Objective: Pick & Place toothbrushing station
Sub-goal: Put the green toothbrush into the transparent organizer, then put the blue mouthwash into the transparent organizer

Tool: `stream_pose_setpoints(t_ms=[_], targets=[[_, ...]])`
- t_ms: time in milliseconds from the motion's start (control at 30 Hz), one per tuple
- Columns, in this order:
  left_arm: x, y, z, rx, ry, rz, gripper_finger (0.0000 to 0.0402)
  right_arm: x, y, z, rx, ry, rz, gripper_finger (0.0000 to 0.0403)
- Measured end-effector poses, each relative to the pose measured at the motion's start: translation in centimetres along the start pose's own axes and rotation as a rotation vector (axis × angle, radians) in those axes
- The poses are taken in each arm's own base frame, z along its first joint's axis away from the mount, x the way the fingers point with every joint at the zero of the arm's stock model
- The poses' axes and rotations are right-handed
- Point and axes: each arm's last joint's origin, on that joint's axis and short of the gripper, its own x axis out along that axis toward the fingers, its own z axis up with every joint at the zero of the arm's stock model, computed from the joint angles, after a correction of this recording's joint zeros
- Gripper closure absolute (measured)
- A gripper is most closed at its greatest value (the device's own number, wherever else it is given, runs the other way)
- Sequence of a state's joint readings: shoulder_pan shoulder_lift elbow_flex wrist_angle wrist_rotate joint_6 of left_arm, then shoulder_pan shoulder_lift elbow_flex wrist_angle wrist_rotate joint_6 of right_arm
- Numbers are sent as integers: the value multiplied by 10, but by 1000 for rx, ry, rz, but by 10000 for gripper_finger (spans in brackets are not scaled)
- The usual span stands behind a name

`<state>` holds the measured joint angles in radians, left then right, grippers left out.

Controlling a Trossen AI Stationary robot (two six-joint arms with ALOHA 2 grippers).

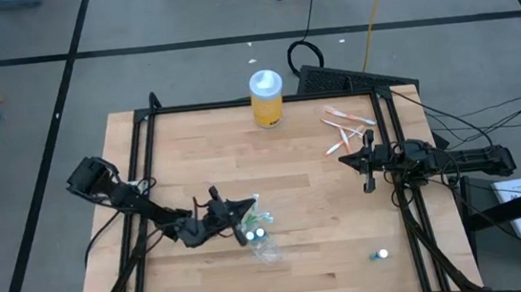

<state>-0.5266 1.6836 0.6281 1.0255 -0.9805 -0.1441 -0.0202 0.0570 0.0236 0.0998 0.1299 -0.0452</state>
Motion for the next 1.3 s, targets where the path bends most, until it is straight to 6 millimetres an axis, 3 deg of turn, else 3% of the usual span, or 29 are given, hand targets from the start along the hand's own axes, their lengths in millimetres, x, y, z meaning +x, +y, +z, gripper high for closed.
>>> stream_pose_setpoints(t_ms=[233,833,1100,1300], targets=[[0,-1,-1,9,14,-43,389,0,0,0,0,0,0,399],[0,-1,-1,27,8,-36,281,0,0,0,0,0,0,399],[-5,-1,28,-69,-102,-66,212,0,0,0,0,0,0,399],[-5,10,60,-132,-17,-242,175,0,0,0,0,0,0,399]])
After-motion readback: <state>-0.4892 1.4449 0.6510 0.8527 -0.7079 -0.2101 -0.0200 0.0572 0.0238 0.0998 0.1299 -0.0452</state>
